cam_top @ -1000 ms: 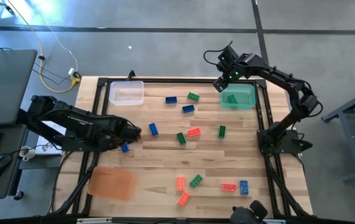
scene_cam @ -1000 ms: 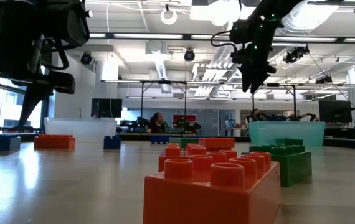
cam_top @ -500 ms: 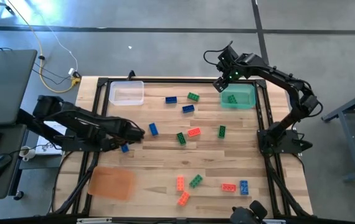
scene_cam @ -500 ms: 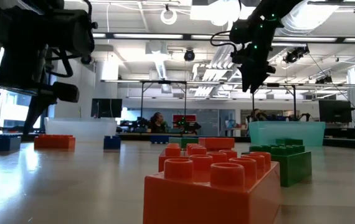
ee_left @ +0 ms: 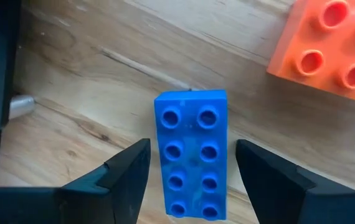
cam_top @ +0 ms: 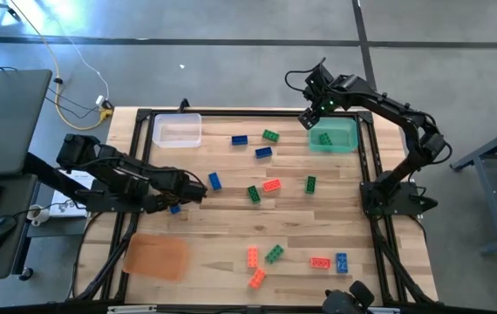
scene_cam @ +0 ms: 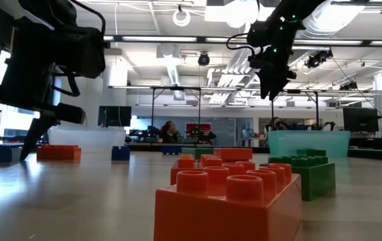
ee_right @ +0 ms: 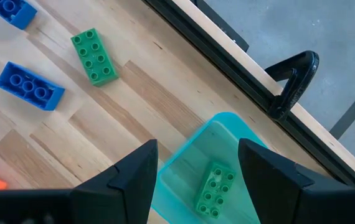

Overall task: Sort & place blocks by color
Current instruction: Put the blue game piece into the white bin

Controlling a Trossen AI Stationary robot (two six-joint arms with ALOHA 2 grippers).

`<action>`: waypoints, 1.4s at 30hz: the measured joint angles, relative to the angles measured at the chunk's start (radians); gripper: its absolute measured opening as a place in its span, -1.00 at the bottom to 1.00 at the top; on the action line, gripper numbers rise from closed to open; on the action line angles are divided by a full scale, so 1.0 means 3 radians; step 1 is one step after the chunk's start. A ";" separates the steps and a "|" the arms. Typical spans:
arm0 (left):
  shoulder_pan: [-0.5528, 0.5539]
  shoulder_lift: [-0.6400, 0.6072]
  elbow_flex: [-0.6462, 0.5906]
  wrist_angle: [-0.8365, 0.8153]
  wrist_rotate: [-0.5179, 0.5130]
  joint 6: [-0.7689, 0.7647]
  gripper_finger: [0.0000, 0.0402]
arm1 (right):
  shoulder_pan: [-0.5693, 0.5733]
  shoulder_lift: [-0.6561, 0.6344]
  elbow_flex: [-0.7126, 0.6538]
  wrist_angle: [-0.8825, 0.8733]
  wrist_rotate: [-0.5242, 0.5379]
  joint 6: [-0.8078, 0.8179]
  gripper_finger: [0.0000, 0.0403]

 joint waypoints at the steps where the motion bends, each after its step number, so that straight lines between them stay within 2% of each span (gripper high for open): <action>1: 0.0000 0.0017 0.0001 0.0011 -0.0004 0.0005 0.13 | 0.0000 0.0000 0.0000 -0.0001 0.0000 0.0000 0.05; 10: -0.0001 0.0083 0.0006 0.0042 -0.0082 0.0293 0.07 | 0.0000 0.0000 0.0000 -0.0036 0.0000 -0.0003 0.05; 19: -0.0139 0.0073 -0.0019 0.0042 -0.0196 0.0489 -0.45 | 0.0000 0.0000 -0.0001 -0.0056 0.0000 0.0018 0.05; 25: -0.0269 0.0035 -0.0034 0.0049 -0.0261 0.0488 -0.45 | 0.0000 0.0000 -0.0001 -0.0059 0.0001 0.0030 0.05; 32: -0.0348 -0.0246 0.0038 0.0095 -0.0398 0.0508 -0.45 | 0.0013 0.0000 -0.0001 -0.0064 -0.0014 0.0094 0.05; 38: -0.0411 -0.0549 0.0127 0.0089 -0.0697 0.0529 -0.45 | 0.0101 0.0000 -0.0001 -0.0064 -0.0017 0.0160 0.05; 42: -0.0427 -0.0782 0.0211 0.0091 -0.1127 0.0538 -0.44 | 0.0181 0.0000 -0.0001 -0.0064 -0.0018 0.0248 0.05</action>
